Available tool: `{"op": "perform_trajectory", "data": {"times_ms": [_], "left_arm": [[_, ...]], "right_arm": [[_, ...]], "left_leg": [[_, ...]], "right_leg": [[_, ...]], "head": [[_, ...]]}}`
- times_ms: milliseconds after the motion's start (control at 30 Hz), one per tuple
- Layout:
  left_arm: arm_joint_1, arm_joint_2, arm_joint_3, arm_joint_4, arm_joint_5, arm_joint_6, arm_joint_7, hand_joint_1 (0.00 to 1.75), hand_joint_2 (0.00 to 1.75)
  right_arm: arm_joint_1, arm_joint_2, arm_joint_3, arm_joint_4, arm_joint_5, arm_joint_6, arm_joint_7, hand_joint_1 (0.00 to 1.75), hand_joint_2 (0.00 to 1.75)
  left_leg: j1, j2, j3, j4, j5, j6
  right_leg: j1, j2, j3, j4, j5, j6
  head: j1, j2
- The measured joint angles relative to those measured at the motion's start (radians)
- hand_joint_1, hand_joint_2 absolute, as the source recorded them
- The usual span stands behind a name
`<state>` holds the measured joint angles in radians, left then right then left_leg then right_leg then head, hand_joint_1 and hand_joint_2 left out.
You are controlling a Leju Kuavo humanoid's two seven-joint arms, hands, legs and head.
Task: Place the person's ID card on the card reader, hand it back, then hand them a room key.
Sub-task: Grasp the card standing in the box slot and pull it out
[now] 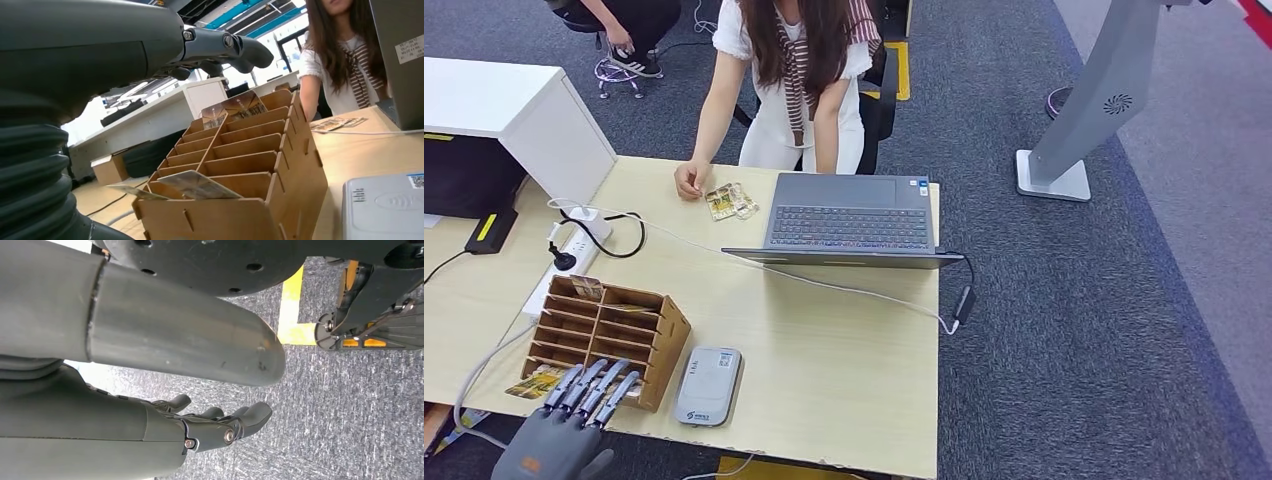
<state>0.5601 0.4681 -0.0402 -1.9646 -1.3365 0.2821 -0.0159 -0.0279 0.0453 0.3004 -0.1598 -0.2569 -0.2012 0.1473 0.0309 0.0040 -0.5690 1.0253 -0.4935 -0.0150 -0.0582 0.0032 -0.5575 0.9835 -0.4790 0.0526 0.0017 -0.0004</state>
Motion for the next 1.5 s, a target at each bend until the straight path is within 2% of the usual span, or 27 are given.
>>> {"op": "perform_trajectory", "data": {"times_ms": [100, 167, 300, 433, 767, 933, 1133, 1500], "left_arm": [[0.002, 0.011, -0.001, 0.000, 0.008, 0.022, 0.013, 0.00, 1.75], [-0.004, 0.003, -0.002, 0.004, 0.009, 0.062, 0.017, 0.00, 1.75], [-0.032, -0.042, -0.001, 0.033, 0.014, 0.146, 0.003, 0.00, 1.75], [-0.063, -0.090, 0.008, 0.069, 0.024, 0.178, -0.026, 0.00, 1.75], [-0.110, -0.162, 0.056, 0.140, 0.028, 0.146, -0.052, 0.00, 1.75], [-0.144, -0.216, 0.134, 0.192, 0.016, 0.125, -0.101, 0.00, 1.75], [-0.171, -0.272, 0.221, 0.224, 0.014, 0.132, -0.119, 0.00, 1.75], [-0.183, -0.321, 0.299, 0.247, 0.021, 0.130, -0.144, 0.00, 1.75]], "right_arm": [[0.000, 0.003, -0.003, 0.000, 0.000, 0.001, -0.001, 0.00, 0.00], [0.000, 0.004, -0.004, 0.000, 0.000, 0.002, -0.002, 0.00, 0.00], [0.000, 0.008, -0.004, 0.000, 0.002, 0.003, -0.002, 0.00, 0.00], [0.000, 0.010, -0.004, 0.000, 0.004, 0.003, -0.001, 0.00, 0.00], [0.000, 0.010, -0.004, 0.000, 0.018, 0.011, 0.004, 0.00, 0.00], [0.000, 0.010, -0.003, 0.000, 0.020, 0.018, 0.004, 0.00, 0.00], [0.000, 0.010, -0.001, 0.000, 0.022, 0.019, 0.005, 0.00, 0.00], [0.000, 0.010, 0.001, 0.000, 0.023, 0.021, 0.007, 0.00, 0.00]], "left_leg": [[0.000, 0.000, 0.000, 0.000, 0.000, 0.000], [0.000, 0.000, 0.000, 0.000, 0.000, 0.000], [0.000, 0.000, 0.000, 0.000, 0.000, 0.000], [0.000, 0.000, 0.001, 0.000, 0.000, 0.000], [0.000, 0.000, 0.000, 0.000, 0.000, 0.000], [0.000, 0.000, 0.001, 0.000, 0.000, 0.000], [0.000, 0.000, 0.001, 0.000, 0.000, 0.000], [0.000, 0.000, 0.001, 0.000, 0.000, 0.000]], "right_leg": [[0.000, 0.000, 0.000, 0.000, 0.000, 0.000], [0.000, 0.000, 0.000, 0.000, 0.000, 0.000], [0.000, 0.000, 0.001, 0.000, 0.000, 0.000], [0.000, 0.000, 0.001, 0.000, 0.000, 0.000], [0.000, 0.000, 0.001, 0.000, 0.000, 0.000], [0.000, 0.000, 0.001, 0.000, 0.000, 0.000], [0.000, 0.000, 0.001, 0.000, 0.000, 0.000], [0.000, 0.000, 0.001, 0.000, 0.000, 0.000]], "head": [[0.000, 0.000], [0.000, 0.000], [0.000, 0.000], [0.000, 0.000], [0.000, 0.000], [0.000, 0.000], [0.000, 0.000], [0.000, 0.000]]}}
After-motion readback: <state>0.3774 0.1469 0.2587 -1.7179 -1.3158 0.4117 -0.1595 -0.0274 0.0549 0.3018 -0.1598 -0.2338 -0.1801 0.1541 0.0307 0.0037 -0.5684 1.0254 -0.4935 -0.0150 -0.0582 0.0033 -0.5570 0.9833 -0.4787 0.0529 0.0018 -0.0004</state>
